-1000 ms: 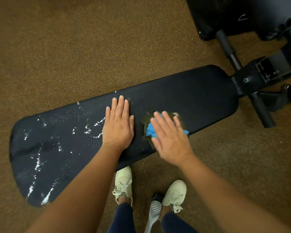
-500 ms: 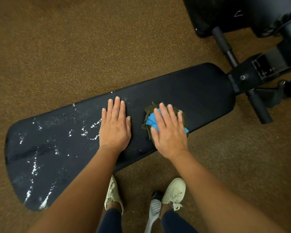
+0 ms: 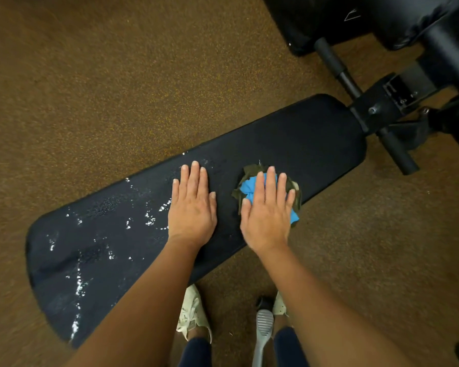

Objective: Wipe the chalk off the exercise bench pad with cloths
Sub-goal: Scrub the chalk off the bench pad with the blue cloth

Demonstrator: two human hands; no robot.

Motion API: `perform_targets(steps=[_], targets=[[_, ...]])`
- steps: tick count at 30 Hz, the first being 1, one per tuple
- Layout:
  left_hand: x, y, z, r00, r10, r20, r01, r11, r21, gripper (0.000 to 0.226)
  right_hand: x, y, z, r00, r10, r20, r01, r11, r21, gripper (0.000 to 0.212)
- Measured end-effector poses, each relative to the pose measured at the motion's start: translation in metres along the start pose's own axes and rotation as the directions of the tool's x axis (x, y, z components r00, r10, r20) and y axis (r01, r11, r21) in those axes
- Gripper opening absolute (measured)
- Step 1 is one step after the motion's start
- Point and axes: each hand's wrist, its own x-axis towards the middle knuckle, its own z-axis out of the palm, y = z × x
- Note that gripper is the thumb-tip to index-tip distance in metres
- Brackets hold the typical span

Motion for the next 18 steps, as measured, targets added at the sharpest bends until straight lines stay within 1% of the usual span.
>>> perform_targets(steps=[1,2,4,5,6,7,8,9,10,11,12,14,16,17,18], targets=[[-0.001,-0.002,-0.001,1.000,0.016,0.003,-0.016,1.000,0.008,0.059,-0.011,-0.012,0.002,1.000,0.004,0.007,-0.005,1.000,0.015,0.065],[-0.001,-0.004,-0.002,0.999,0.031,0.007,-0.031,0.999,0.013,0.059,-0.023,-0.018,0.005,0.998,-0.047,0.032,0.046,0.999,0.011,0.064],[-0.002,-0.009,-0.003,0.998,0.066,0.022,-0.067,0.998,0.020,0.059,-0.039,-0.008,0.006,0.971,-0.222,0.084,0.224,0.975,-0.011,0.062],[-0.002,-0.011,-0.004,0.996,0.085,0.031,-0.086,0.996,0.024,0.059,-0.038,0.003,0.005,0.957,-0.273,0.093,0.276,0.961,-0.017,0.062],[-0.003,-0.014,-0.004,0.994,0.103,0.037,-0.104,0.994,0.032,0.059,-0.034,0.013,0.005,0.961,-0.260,0.090,0.263,0.965,-0.021,0.061],[-0.003,-0.016,-0.006,0.992,0.118,0.039,-0.120,0.992,0.041,0.059,-0.026,0.018,0.005,0.980,-0.184,0.070,0.186,0.982,-0.019,0.061],[-0.003,-0.018,-0.006,0.990,0.131,0.043,-0.133,0.990,0.049,0.059,-0.018,0.019,0.004,0.998,-0.052,0.037,0.052,0.999,-0.002,0.062],[-0.003,-0.019,-0.006,0.989,0.139,0.048,-0.141,0.989,0.054,0.059,-0.010,0.014,0.004,0.996,0.089,0.007,-0.089,0.996,0.030,0.062],[-0.003,-0.020,-0.006,0.989,0.142,0.050,-0.144,0.988,0.056,0.059,-0.007,0.004,0.005,0.981,0.195,-0.008,-0.194,0.979,0.060,0.062],[-0.003,-0.020,-0.005,0.989,0.141,0.047,-0.143,0.988,0.060,0.059,-0.008,-0.009,0.006,0.968,0.252,-0.016,-0.250,0.966,0.072,0.062],[-0.003,-0.020,-0.004,0.990,0.137,0.040,-0.139,0.988,0.063,0.059,-0.014,-0.022,0.008,0.966,0.259,-0.019,-0.257,0.964,0.070,0.063],[-0.003,-0.019,-0.003,0.991,0.131,0.037,-0.133,0.989,0.066,0.059,-0.034,-0.038,0.011,0.983,0.183,-0.008,-0.182,0.982,0.047,0.063],[-0.003,-0.020,-0.003,0.990,0.135,0.042,-0.138,0.989,0.059,0.058,-0.045,-0.036,0.012,0.996,0.085,0.020,-0.085,0.996,0.024,0.063],[-0.004,-0.020,-0.003,0.989,0.138,0.044,-0.140,0.989,0.053,0.058,-0.043,-0.031,0.012,0.998,0.060,0.018,-0.060,0.998,0.021,0.063],[-0.003,-0.021,-0.003,0.989,0.140,0.042,-0.142,0.989,0.047,0.058,-0.035,-0.026,0.012,0.998,0.067,0.004,-0.067,0.997,0.024,0.062]])
